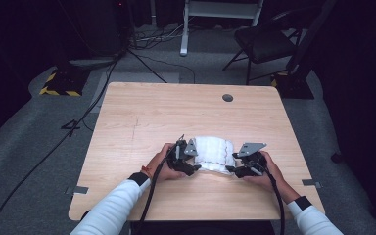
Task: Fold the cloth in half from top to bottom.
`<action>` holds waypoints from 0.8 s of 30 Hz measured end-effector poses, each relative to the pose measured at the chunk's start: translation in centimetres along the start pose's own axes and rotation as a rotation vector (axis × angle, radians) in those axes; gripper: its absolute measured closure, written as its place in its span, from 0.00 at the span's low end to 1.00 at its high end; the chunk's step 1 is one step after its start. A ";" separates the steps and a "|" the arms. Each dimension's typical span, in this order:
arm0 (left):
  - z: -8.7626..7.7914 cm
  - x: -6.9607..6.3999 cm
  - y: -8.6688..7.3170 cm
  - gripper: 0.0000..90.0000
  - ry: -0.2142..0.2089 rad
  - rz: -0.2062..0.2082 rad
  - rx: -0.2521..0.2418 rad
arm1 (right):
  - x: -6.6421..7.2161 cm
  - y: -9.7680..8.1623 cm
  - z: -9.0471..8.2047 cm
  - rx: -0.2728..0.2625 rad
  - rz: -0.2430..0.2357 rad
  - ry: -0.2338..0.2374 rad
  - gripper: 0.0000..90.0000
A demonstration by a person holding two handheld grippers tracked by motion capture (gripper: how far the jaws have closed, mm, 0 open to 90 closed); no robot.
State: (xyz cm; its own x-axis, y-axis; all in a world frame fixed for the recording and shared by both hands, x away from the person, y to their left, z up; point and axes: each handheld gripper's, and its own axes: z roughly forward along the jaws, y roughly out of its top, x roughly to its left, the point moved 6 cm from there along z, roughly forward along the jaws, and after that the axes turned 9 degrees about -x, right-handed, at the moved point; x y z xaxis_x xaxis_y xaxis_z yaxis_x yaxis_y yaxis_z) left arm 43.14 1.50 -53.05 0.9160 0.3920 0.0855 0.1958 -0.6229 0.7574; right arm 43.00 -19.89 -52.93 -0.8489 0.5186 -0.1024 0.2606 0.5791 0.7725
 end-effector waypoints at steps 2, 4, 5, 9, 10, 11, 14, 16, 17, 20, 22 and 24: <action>0.0 0.0 0.0 0.38 0.000 0.002 -0.001 | -0.1 -0.1 0.0 -0.001 0.014 0.004 0.43; 0.0 -0.1 0.0 0.38 0.004 -0.002 -0.003 | -0.2 -0.2 0.0 -0.004 0.020 0.004 0.42; 0.0 -0.1 0.0 0.38 0.006 -0.004 -0.003 | -0.2 -0.2 0.0 -0.003 0.020 0.003 0.42; -0.2 -0.2 0.2 0.28 0.019 0.005 -0.001 | -0.2 0.0 -0.1 0.002 0.004 -0.010 0.39; -0.3 -0.2 0.2 0.27 0.020 0.016 0.003 | -0.3 0.1 -0.2 0.001 -0.001 -0.013 0.39; -0.4 -0.3 0.3 0.27 0.027 0.016 0.003 | -0.3 0.2 -0.3 -0.005 -0.003 -0.016 0.40; -0.9 -0.3 0.5 0.25 0.049 0.023 -0.002 | -0.4 0.4 -0.8 -0.015 -0.008 -0.025 0.39; -1.5 -0.2 0.7 0.25 0.062 0.035 -0.021 | -0.5 0.7 -1.1 -0.022 -0.006 -0.026 0.39; -1.8 -0.2 0.7 0.25 0.067 0.032 -0.029 | -0.5 0.8 -1.3 -0.029 -0.007 -0.029 0.39; -2.7 -0.1 0.5 0.25 0.085 0.038 -0.025 | -0.7 1.2 -2.0 -0.046 -0.012 -0.037 0.39; -3.2 -0.1 0.2 0.25 0.096 0.045 -0.021 | -0.8 1.3 -2.3 -0.059 -0.012 -0.042 0.40; -3.8 0.0 -0.1 0.23 0.104 0.059 -0.010 | -0.8 1.3 -2.7 -0.064 -0.016 -0.048 0.40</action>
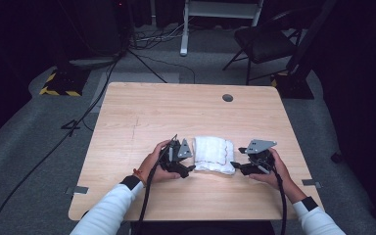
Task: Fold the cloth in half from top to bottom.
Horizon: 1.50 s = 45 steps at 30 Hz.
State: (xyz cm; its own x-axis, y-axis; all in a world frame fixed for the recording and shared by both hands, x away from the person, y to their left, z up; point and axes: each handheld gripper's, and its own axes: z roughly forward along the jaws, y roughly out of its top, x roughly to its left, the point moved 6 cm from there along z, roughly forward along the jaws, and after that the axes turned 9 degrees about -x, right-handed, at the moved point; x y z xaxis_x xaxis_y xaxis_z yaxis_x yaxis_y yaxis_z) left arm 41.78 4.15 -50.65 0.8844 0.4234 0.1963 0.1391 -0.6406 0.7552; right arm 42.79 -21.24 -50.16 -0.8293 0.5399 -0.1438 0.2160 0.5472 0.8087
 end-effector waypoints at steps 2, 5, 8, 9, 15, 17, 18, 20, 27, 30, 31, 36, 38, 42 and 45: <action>-0.6 0.2 -0.4 0.23 0.014 -0.003 -0.003 | 0.0 -0.1 -0.3 -0.001 0.004 -0.006 0.40; -1.6 0.5 -1.0 0.23 0.029 -0.012 0.005 | -0.1 -0.3 -0.8 0.001 -0.001 -0.013 0.39; -2.4 0.8 -1.7 0.22 0.051 -0.022 0.006 | -0.2 -0.5 -1.2 0.002 0.005 -0.022 0.39; -2.6 0.8 -1.9 0.22 0.055 -0.025 0.008 | -0.3 -0.5 -1.3 0.002 -0.001 -0.028 0.39; -4.0 0.9 -3.5 0.22 0.080 -0.039 0.030 | -0.4 -0.9 -2.3 0.004 -0.014 -0.061 0.38; -4.4 0.9 -4.0 0.22 0.092 -0.040 0.034 | -0.5 -1.1 -2.6 0.004 -0.012 -0.066 0.37; -4.6 0.9 -4.3 0.22 0.102 -0.041 0.036 | -0.5 -1.2 -2.8 0.003 -0.011 -0.069 0.37; -5.1 0.9 -4.7 0.22 0.119 -0.042 0.042 | -0.6 -1.5 -3.1 0.003 -0.010 -0.077 0.37; -6.3 0.9 -5.9 0.22 0.147 -0.051 0.051 | -0.8 -2.5 -4.2 0.018 0.001 -0.093 0.36; -6.7 0.9 -6.6 0.22 0.155 -0.059 0.066 | -0.8 -3.1 -4.6 0.027 0.010 -0.100 0.35; -6.8 0.9 -6.8 0.22 0.161 -0.061 0.070 | -0.9 -3.3 -4.7 0.031 0.011 -0.103 0.35; -7.4 0.8 -7.8 0.22 0.176 -0.080 0.079 | -1.2 -4.4 -5.5 0.049 0.023 -0.120 0.34; -7.6 0.9 -8.3 0.22 0.181 -0.086 0.084 | -1.4 -4.9 -5.8 0.058 0.030 -0.130 0.33; -8.2 0.9 -9.1 0.22 0.177 -0.117 0.079 | -1.7 -6.1 -6.5 0.070 0.043 -0.148 0.31; -8.5 1.1 -9.7 0.21 0.171 -0.142 0.073 | -2.1 -7.0 -7.2 0.082 0.057 -0.178 0.30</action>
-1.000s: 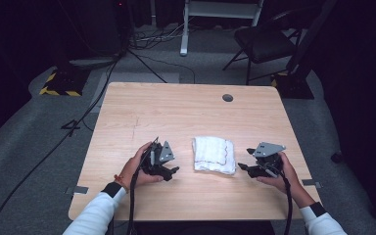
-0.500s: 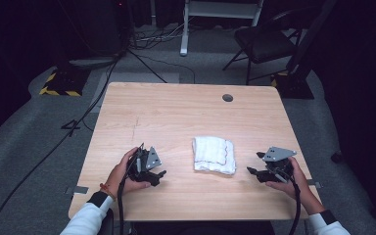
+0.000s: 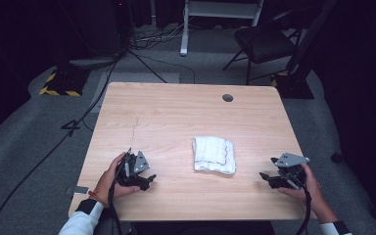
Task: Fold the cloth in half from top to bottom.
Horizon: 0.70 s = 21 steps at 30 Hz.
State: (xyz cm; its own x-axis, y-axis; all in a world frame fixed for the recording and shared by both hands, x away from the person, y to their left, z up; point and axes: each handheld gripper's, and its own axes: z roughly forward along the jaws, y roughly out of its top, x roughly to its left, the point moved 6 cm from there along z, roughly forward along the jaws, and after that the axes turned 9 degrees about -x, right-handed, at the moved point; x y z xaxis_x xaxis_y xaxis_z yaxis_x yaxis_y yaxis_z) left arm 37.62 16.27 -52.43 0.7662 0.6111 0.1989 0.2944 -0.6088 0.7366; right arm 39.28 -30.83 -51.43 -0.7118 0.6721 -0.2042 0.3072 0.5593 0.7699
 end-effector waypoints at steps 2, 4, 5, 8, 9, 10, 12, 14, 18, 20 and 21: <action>0.0 0.3 -0.4 0.22 -0.001 -0.023 0.001 | -0.3 -0.7 -0.4 -0.003 0.024 -0.009 0.30; 0.0 0.6 -0.9 0.21 0.005 -0.036 0.010 | -0.7 -1.5 -0.8 -0.006 0.048 -0.019 0.30; -0.1 0.8 -1.2 0.22 0.001 -0.051 0.012 | -0.9 -1.9 -1.0 -0.008 0.057 -0.024 0.30; -0.2 1.2 -2.1 0.21 0.002 -0.084 0.021 | -1.6 -3.1 -1.5 -0.010 0.105 -0.039 0.30; -0.3 1.4 -2.4 0.21 0.003 -0.095 0.024 | -1.8 -3.4 -1.7 -0.011 0.119 -0.047 0.30; -0.4 1.5 -2.7 0.21 -0.003 -0.114 0.018 | -2.0 -3.8 -1.8 -0.012 0.129 -0.051 0.30; -0.7 1.8 -3.1 0.21 0.001 -0.131 0.014 | -2.4 -4.5 -2.0 -0.009 0.157 -0.069 0.30; -0.9 2.0 -3.4 0.21 0.002 -0.145 0.010 | -2.6 -5.3 -2.0 -0.014 0.192 -0.069 0.29; -1.4 2.5 -4.3 0.20 -0.009 -0.189 -0.009 | -3.4 -6.3 -2.5 -0.046 0.272 -0.084 0.29; -1.7 2.9 -4.9 0.20 -0.011 -0.214 -0.020 | -3.6 -6.7 -2.7 -0.053 0.303 -0.092 0.28; -1.8 3.0 -5.2 0.20 -0.011 -0.233 -0.029 | -3.7 -6.7 -2.8 -0.053 0.307 -0.103 0.27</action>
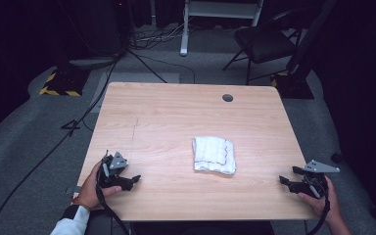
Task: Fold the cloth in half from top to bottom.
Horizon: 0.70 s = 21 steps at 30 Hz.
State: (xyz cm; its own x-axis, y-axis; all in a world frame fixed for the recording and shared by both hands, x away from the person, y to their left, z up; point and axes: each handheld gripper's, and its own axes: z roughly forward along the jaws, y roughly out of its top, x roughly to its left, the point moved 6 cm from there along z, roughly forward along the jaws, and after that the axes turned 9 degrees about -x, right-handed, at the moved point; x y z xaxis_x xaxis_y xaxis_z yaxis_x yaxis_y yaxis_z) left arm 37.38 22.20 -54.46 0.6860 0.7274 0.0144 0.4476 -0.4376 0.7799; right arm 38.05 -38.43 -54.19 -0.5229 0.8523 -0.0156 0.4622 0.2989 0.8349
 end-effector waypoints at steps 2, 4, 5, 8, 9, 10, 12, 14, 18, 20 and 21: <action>-0.2 0.3 -0.5 0.20 -0.007 -0.033 -0.029 | -0.1 -0.1 0.0 -0.004 0.014 0.002 0.27; -0.6 0.6 -0.8 0.20 0.017 -0.048 -0.027 | -0.1 -0.2 0.0 -0.010 0.017 0.000 0.27; -0.7 0.7 -0.9 0.20 0.029 -0.057 -0.028 | -0.1 -0.2 0.0 -0.010 0.019 -0.001 0.27; -0.8 0.7 -0.9 0.20 0.037 -0.062 -0.025 | -0.1 -0.2 0.0 -0.009 0.019 -0.002 0.26; -0.8 0.7 -0.9 0.20 0.036 -0.064 -0.025 | -0.1 -0.1 0.0 -0.008 0.019 -0.004 0.26; -0.7 0.7 -0.9 0.20 0.036 -0.063 -0.026 | -0.1 -0.1 0.1 -0.009 0.017 -0.007 0.25; -0.7 0.7 -0.9 0.20 0.036 -0.063 -0.026 | -0.2 -0.1 0.1 -0.009 0.017 -0.008 0.25; -0.7 0.7 -0.9 0.20 0.042 -0.066 -0.027 | -0.2 -0.1 0.1 -0.009 0.016 -0.008 0.25; -0.7 0.7 -0.9 0.20 0.043 -0.069 -0.026 | -0.2 -0.1 0.1 -0.009 0.017 -0.008 0.25; -0.8 0.6 -1.0 0.20 0.044 -0.071 -0.026 | -0.2 -0.1 0.1 -0.009 0.017 -0.008 0.25; -0.8 0.6 -1.0 0.20 0.044 -0.071 -0.026 | -0.2 -0.1 0.1 -0.009 0.017 -0.008 0.25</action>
State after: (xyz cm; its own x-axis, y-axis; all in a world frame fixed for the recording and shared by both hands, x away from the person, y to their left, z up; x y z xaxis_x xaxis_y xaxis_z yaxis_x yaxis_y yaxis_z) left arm 36.96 23.49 -54.72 0.6267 0.7791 -0.0146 0.4792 -0.3706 0.7956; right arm 38.17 -38.54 -54.34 -0.5094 0.8605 -0.0060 0.4645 0.2808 0.8399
